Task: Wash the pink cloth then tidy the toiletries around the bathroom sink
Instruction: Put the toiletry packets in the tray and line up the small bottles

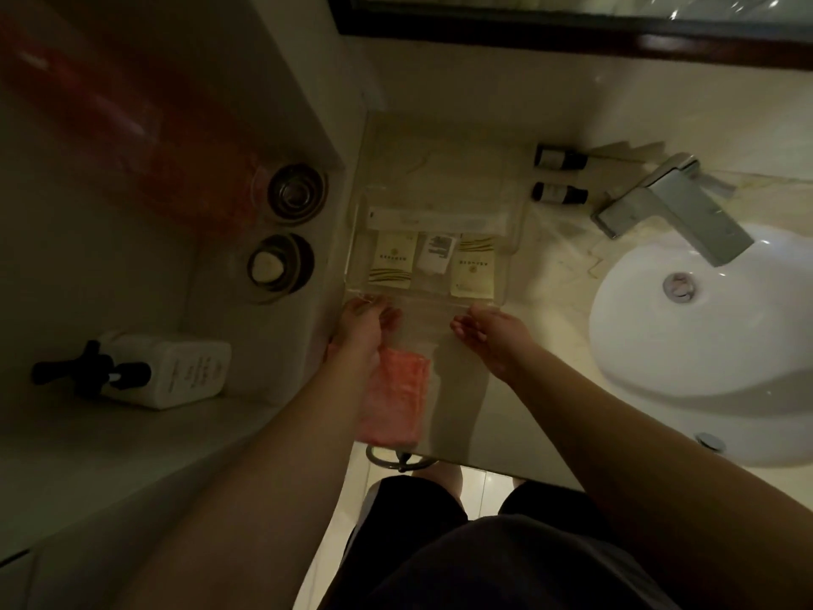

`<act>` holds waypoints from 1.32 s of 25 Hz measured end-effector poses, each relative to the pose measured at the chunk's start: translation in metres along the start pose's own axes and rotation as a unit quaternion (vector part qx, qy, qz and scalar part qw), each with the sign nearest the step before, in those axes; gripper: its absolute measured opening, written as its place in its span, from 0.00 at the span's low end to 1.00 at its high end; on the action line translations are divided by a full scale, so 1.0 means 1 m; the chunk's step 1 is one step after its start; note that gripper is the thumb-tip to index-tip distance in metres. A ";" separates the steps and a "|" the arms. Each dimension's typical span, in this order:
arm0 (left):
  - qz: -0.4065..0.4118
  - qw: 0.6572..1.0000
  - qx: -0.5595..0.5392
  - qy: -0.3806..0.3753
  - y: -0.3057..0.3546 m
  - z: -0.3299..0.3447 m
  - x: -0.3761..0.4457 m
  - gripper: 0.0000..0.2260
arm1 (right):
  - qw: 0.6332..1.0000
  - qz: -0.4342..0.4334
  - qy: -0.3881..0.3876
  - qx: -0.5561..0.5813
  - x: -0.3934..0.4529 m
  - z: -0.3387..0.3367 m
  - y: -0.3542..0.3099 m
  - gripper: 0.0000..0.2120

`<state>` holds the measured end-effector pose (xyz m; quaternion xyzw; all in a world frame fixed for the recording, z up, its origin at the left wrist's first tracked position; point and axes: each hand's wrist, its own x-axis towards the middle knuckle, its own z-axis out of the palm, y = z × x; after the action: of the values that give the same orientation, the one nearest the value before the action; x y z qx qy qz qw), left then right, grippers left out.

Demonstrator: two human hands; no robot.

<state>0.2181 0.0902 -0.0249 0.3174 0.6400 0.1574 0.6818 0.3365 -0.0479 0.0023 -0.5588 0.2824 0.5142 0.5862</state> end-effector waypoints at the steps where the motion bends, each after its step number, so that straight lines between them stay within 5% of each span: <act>1: 0.004 1.000 0.001 -0.003 0.005 0.002 0.005 0.05 | 1.000 0.000 -0.001 -0.008 0.002 0.003 -0.005 0.06; 10: 0.030 0.999 0.033 0.000 0.042 0.043 0.048 0.10 | 0.999 -0.008 -0.002 -0.033 0.031 0.025 -0.055 0.11; 23: 0.041 0.999 0.009 0.006 0.053 0.068 0.075 0.12 | 0.989 -0.049 -0.079 0.119 0.060 0.020 -0.056 0.11; 33: 0.022 0.999 -0.026 -0.006 0.051 0.068 0.049 0.12 | 0.995 -0.061 -0.042 0.074 0.051 0.023 -0.061 0.17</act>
<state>0.3006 0.1431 -0.0324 0.3150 0.6242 0.1869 0.6900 0.4030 -0.0021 -0.0161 -0.5083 0.2604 0.4785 0.6670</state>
